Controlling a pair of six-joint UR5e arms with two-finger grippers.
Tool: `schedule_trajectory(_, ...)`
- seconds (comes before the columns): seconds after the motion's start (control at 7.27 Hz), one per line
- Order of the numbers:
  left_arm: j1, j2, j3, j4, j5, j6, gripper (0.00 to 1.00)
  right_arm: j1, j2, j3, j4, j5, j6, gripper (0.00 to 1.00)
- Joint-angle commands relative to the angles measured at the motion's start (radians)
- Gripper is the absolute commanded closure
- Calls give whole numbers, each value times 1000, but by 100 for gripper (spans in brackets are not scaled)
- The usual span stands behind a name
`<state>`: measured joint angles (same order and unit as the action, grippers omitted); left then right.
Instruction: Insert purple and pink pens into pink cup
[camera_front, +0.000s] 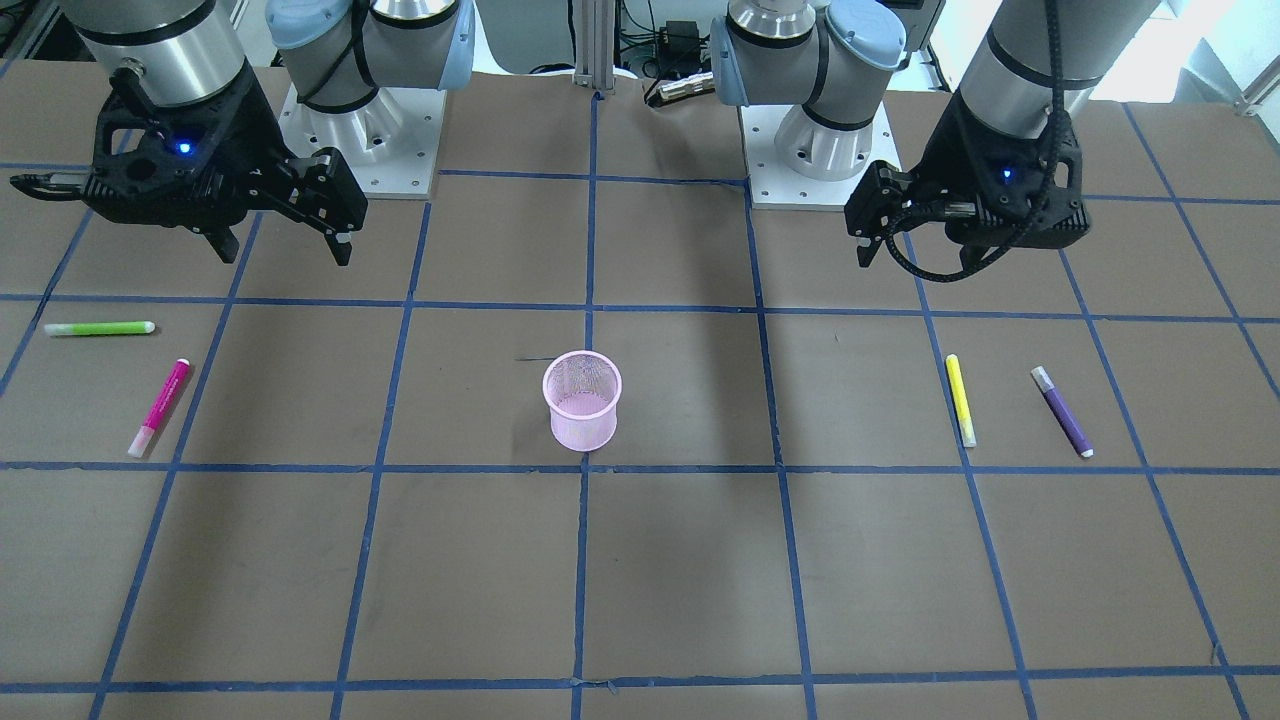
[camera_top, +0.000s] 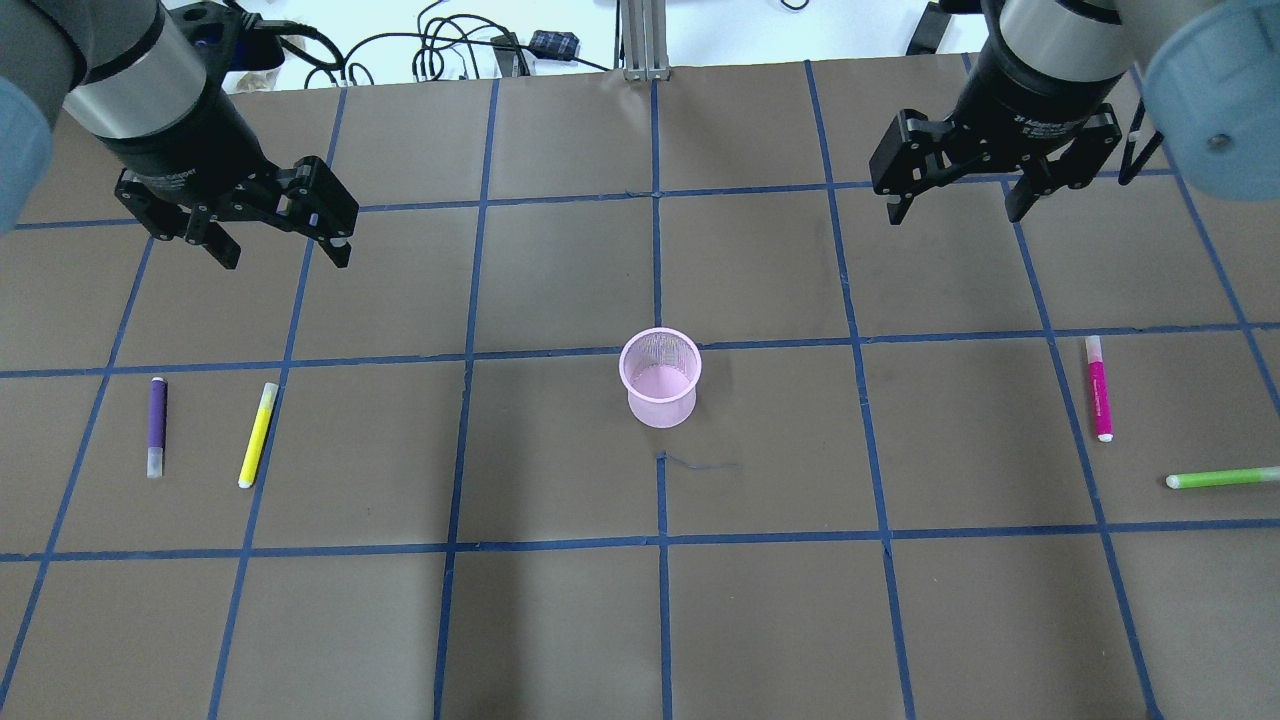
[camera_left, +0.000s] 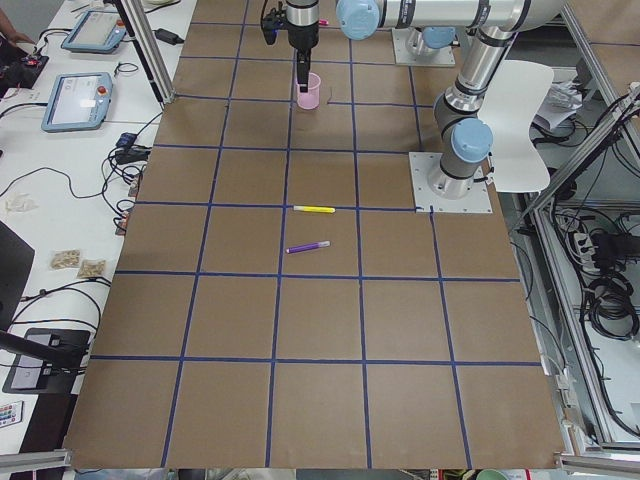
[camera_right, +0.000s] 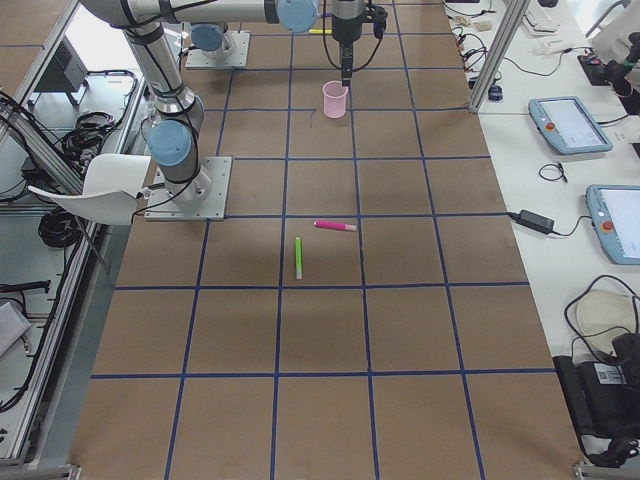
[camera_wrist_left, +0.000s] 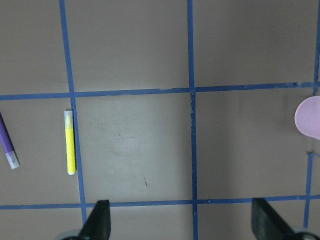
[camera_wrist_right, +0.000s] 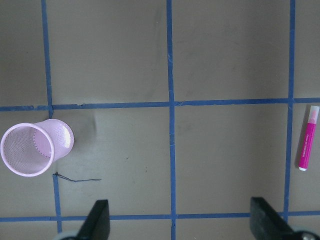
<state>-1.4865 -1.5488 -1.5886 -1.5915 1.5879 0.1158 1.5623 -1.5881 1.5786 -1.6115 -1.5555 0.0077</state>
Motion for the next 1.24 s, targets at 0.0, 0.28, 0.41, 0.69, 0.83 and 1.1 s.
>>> schedule_trajectory(0.0,0,3,1,1,0,-7,0,-1,2,1,-1,-2,0,0)
schedule_trajectory(0.28,2,-4,-2,2,0,-7,0,-1,2,3,-4,2,0,0)
schedule_trajectory(0.41,2,-1,-1,4,0,1,0,-17,10,14,-16,0,-6,0)
schedule_trajectory(0.69,8,1,-1,-5,1,2,0,-75,49,76,-1,-3,-25,0)
schedule_trajectory(0.83,14,3,12,-1,0,4,0,-146,42,159,-30,-2,-31,0)
schedule_trajectory(1.1,20,1,12,-10,1,4,0,-328,55,214,-91,-50,-227,0)
